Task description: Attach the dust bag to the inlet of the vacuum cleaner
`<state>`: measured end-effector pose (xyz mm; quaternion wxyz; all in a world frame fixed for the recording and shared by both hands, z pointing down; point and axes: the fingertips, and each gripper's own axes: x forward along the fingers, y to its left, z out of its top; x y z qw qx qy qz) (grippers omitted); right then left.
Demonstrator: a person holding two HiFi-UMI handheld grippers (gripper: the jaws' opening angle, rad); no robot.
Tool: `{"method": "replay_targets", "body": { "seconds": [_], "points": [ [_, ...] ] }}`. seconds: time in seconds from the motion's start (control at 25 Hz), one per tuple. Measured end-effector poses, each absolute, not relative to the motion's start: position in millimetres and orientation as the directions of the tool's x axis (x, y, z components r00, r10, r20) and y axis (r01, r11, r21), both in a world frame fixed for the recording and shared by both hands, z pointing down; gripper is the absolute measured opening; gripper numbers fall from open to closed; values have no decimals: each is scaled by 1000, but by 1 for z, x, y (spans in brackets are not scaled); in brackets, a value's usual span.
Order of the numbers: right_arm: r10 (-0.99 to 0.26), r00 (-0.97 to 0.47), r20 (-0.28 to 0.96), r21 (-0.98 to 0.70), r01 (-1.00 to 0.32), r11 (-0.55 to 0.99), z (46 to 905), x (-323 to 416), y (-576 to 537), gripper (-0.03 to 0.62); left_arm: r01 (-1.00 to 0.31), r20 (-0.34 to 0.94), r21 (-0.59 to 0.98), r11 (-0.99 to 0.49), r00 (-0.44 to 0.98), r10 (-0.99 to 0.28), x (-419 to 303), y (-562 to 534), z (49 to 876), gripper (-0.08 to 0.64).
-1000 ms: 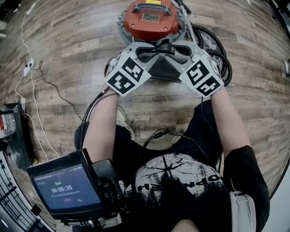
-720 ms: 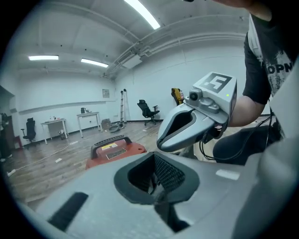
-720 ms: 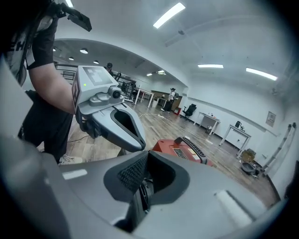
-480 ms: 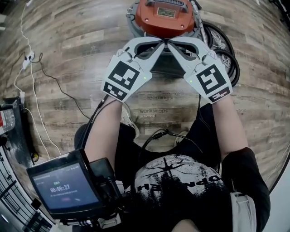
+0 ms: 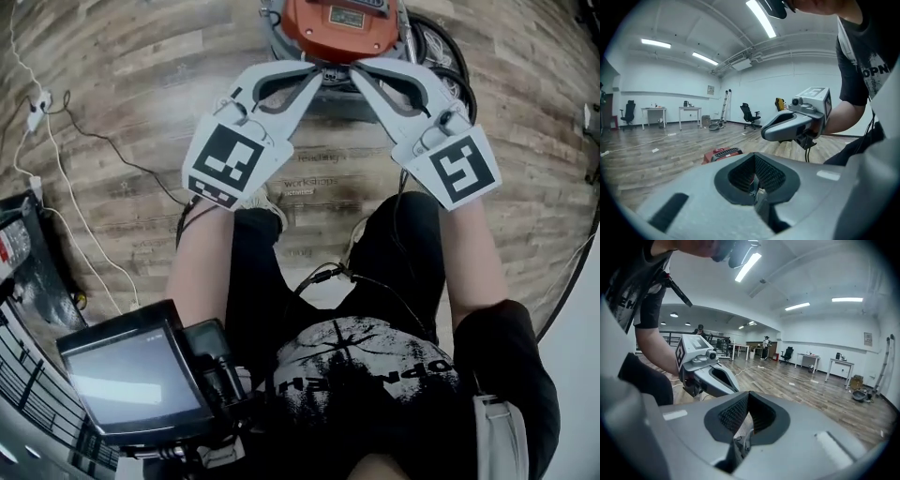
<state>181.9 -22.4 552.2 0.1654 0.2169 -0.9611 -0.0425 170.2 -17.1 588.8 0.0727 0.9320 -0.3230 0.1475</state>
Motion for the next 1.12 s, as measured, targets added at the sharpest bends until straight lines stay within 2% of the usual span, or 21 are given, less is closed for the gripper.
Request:
{"method": "replay_targets", "body": {
  "seconds": [0.36, 0.64, 0.76, 1.12],
  "points": [
    [-305, -871, 386, 162, -261, 952, 371, 117, -6, 6, -682, 326, 162, -713, 719, -614, 117, 1, 400, 3],
    [-329, -856, 398, 109, -312, 944, 244, 88, -5, 6, -701, 258, 202, -684, 712, -653, 73, -1, 260, 3],
    [-377, -843, 383, 82, -375, 923, 206, 72, -22, 6, -697, 235, 152, -700, 714, -660, 50, -17, 220, 3],
    [-409, -883, 232, 145, -384, 912, 105, 5, -11, 6, -704, 170, -15, -710, 698, -696, -18, -11, 115, 3]
  ]
}}
